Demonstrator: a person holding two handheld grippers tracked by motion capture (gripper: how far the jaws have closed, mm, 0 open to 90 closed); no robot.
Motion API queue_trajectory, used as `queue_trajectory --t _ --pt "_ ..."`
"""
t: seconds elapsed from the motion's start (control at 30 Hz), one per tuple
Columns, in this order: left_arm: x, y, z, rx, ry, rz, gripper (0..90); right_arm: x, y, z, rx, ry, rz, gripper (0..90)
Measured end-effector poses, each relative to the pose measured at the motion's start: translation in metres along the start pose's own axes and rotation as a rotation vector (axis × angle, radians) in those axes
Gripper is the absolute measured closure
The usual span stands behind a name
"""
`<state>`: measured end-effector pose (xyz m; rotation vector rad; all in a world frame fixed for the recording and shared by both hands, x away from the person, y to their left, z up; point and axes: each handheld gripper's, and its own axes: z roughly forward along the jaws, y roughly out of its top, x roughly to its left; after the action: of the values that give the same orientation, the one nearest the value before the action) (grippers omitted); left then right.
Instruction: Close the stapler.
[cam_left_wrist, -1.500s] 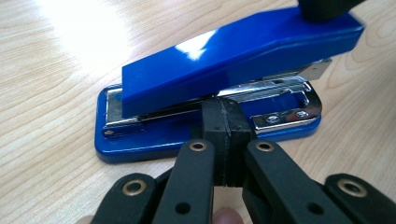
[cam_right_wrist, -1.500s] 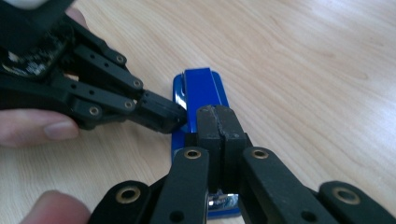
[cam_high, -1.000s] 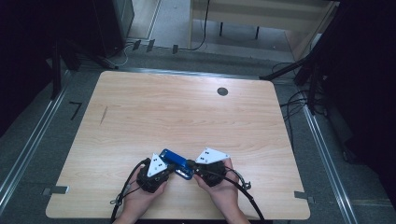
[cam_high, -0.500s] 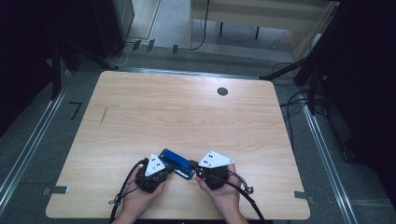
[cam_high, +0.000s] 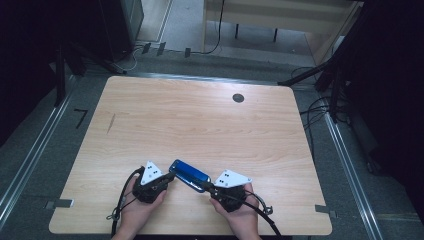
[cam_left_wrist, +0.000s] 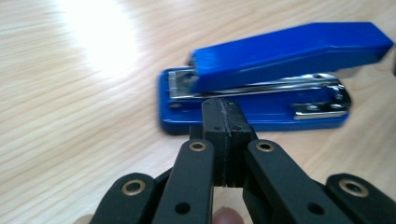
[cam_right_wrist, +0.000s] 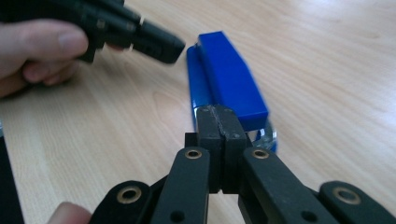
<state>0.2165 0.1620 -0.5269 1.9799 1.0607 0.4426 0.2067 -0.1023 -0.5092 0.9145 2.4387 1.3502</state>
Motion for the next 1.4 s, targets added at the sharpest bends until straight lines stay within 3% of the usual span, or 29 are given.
queue_trajectory --t 0.37,0.47,0.5,0.57,0.6,0.67,0.7,0.77,0.87,0.97,1.0,1.03,1.1,1.17,1.27,1.4 --pt "0.027 -0.011 -0.017 -0.046 0.049 -0.060 77.4 0.009 -0.009 0.020 0.065 0.049 -0.014 90.0" --pt "0.034 -0.014 -0.023 -0.081 0.055 -0.072 58.7 0.012 -0.011 0.027 0.083 0.054 -0.026 90.0" --pt "0.036 -0.015 -0.024 -0.091 0.061 -0.072 58.7 0.012 -0.011 0.027 0.083 0.054 -0.026 90.0" --pt "0.039 -0.017 -0.029 -0.093 0.086 -0.094 48.5 0.014 -0.012 0.029 0.089 0.054 -0.033 90.0" --pt "0.042 -0.018 -0.033 -0.099 0.093 -0.107 38.5 0.015 -0.012 0.031 0.096 0.047 -0.035 90.0" --pt "0.045 -0.019 -0.036 -0.101 0.099 -0.116 37.2 0.015 -0.012 0.032 0.097 0.045 -0.042 90.0" --pt "0.050 -0.020 -0.043 -0.097 0.128 -0.115 24.6 0.015 -0.012 0.033 0.103 0.042 -0.045 90.0" --pt "0.054 -0.021 -0.047 -0.088 0.128 -0.112 12.2 0.015 -0.013 0.034 0.108 0.039 -0.045 90.0" --pt "0.072 -0.028 -0.058 -0.091 0.155 -0.183 12.2 0.014 -0.015 0.036 0.111 0.036 -0.051 90.0" --pt "0.076 -0.033 -0.064 -0.106 0.177 -0.216 12.5 0.014 -0.015 0.037 0.108 0.031 -0.050 90.0" --pt "0.077 -0.035 -0.069 -0.108 0.207 -0.211 12.5 0.013 -0.015 0.037 0.106 0.027 -0.055 90.0" --pt "0.077 -0.035 -0.069 -0.108 0.207 -0.211 12.5 0.013 -0.015 0.037 0.106 0.027 -0.055 90.0" --pt "0.077 -0.040 -0.075 -0.086 0.271 -0.171 13.2 0.011 -0.016 0.036 0.101 0.027 -0.048 90.0" --pt "0.080 -0.044 -0.080 -0.078 0.282 -0.160 13.1 0.009 -0.016 0.037 0.098 0.039 -0.043 90.0" --pt "0.085 -0.048 -0.086 -0.084 0.293 -0.171 13.1 0.008 -0.016 0.036 0.094 0.041 -0.045 90.0" --pt "0.097 -0.053 -0.095 -0.100 0.320 -0.218 13.2 0.005 -0.016 0.036 0.095 0.036 -0.043 90.0"
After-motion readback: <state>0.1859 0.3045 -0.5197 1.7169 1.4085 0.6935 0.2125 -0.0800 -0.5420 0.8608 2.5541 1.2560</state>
